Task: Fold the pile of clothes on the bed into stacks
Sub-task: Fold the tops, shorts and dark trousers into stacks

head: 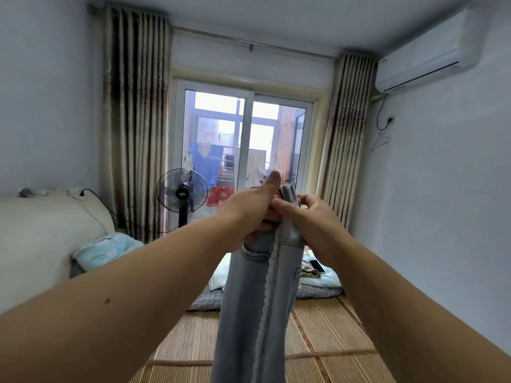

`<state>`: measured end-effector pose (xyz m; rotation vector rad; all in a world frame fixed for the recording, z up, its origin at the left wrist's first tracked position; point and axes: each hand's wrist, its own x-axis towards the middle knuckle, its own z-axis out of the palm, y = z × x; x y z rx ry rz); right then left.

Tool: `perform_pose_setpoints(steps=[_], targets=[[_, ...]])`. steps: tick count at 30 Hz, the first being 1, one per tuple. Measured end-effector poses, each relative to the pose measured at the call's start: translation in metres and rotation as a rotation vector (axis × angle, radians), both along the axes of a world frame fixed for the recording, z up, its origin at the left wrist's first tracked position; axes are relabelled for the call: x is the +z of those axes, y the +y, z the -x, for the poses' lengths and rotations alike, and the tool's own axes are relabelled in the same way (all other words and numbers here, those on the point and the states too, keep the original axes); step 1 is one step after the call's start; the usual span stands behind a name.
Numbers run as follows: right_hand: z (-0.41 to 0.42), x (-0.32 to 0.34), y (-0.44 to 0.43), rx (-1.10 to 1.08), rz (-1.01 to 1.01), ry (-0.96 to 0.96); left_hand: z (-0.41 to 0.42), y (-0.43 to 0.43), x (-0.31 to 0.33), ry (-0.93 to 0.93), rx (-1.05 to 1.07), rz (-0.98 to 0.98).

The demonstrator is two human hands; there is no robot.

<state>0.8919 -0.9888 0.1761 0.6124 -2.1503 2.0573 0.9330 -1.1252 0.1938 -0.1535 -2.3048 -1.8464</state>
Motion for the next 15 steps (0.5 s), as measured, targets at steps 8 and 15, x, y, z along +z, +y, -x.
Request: perform_pose_setpoints(steps=[8,15], targets=[[0.006,0.006,0.021,0.069,0.071,0.036,0.019,-0.025,-0.020,0.227,0.123,0.126],[0.011,0.014,0.051,0.252,0.150,0.026,0.032,-0.013,0.000,0.093,-0.357,-0.150]])
